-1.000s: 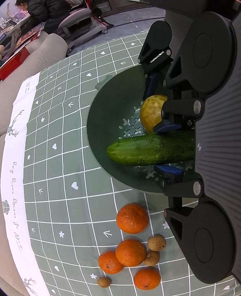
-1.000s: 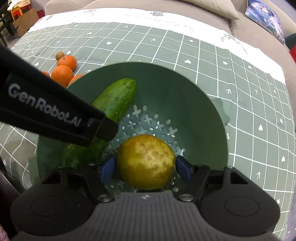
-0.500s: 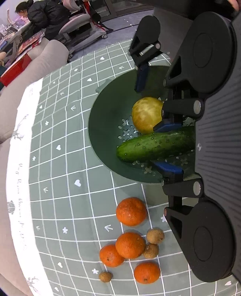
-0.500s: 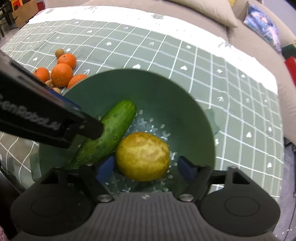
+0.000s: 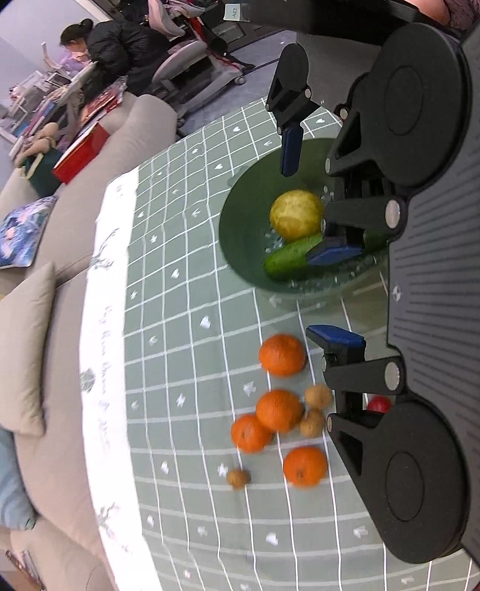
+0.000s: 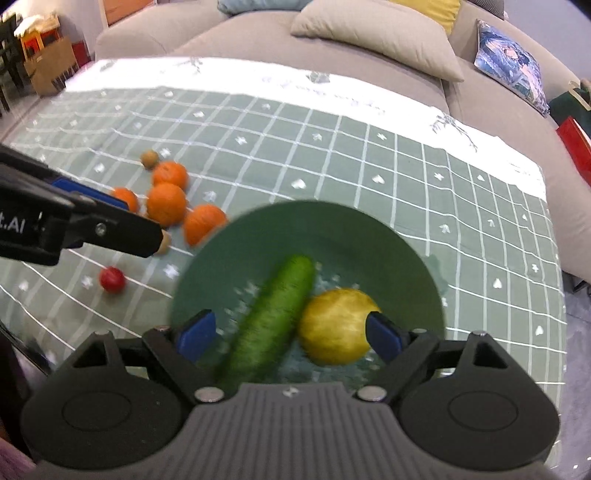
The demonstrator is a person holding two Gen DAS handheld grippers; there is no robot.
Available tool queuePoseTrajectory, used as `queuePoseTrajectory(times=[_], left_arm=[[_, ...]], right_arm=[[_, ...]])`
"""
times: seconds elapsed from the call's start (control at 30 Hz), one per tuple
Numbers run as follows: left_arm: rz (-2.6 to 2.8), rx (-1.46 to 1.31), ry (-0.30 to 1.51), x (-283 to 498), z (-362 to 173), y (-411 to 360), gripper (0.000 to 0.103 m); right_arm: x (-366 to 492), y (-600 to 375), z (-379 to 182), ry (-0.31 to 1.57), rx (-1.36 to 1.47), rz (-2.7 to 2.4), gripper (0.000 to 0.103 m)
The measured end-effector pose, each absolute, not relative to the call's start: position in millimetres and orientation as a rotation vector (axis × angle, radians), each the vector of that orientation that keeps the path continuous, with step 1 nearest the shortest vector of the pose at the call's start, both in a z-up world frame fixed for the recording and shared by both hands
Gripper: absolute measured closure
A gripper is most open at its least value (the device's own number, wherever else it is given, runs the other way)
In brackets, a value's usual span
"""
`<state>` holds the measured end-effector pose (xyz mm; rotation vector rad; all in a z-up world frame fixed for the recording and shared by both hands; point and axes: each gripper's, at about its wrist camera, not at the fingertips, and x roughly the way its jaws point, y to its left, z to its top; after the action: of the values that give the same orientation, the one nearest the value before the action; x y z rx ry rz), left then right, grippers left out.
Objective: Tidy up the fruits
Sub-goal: 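Open both tools to release the fruit and withdraw from the colander, then grasp a mandarin with the right tool while the left tool grasps another mandarin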
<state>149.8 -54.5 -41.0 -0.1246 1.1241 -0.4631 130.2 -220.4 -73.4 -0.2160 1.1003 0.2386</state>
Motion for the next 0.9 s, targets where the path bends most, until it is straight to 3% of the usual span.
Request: queuePoseTrajectory(times=[0.17, 0.6, 0.9], left_arm=[[-0.439, -0.164, 1.079, 141, -34, -21, 0.060], [-0.342, -0.200, 1.020, 137, -52, 39, 0.060], [-0.295, -0.156, 1.058, 155, -83, 49, 0.059]], right_arm=[[124, -201, -63, 1.030, -0.146, 0.264, 0.020], [135, -141, -60, 0.914, -0.195, 0.416, 0.045], [168, -127, -88, 0.989, -0.324, 0.453, 0.046]])
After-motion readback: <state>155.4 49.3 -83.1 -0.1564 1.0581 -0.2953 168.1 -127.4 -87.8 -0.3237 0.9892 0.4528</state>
